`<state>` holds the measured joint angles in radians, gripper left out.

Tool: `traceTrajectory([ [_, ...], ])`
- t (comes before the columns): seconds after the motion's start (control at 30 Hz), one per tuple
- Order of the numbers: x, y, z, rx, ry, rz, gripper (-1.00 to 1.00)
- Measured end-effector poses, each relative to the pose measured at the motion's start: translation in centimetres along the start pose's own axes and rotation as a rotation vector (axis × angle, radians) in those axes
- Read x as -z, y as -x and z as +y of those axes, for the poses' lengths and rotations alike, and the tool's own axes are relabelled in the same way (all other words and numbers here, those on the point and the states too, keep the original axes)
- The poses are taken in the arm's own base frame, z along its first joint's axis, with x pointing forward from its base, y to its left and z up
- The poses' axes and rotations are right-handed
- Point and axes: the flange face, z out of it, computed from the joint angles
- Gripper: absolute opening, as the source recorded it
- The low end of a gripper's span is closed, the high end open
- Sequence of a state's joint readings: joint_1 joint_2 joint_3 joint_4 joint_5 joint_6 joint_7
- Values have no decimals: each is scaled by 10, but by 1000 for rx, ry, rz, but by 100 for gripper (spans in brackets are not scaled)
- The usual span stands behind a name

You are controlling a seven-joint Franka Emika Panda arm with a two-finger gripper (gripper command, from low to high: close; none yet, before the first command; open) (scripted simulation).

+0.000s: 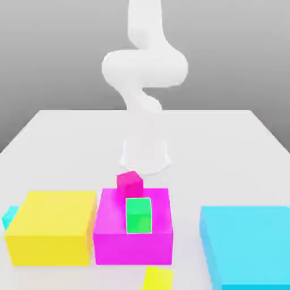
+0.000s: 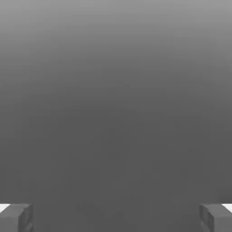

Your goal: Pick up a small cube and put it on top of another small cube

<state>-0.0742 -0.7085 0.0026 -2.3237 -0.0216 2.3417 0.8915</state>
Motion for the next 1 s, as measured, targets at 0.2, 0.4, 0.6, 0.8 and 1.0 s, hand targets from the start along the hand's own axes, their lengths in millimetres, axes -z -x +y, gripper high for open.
traceTrajectory([
  [0.2,-122,-42,74,-324,228,6,0],
  [0.4,-218,-65,185,-656,429,15,0],
  [0.6,-283,-60,323,-1018,612,30,0],
  [0.8,-324,-14,445,-1365,771,26,0],
  [1.0,-374,21,492,-1421,795,25,-100],
])
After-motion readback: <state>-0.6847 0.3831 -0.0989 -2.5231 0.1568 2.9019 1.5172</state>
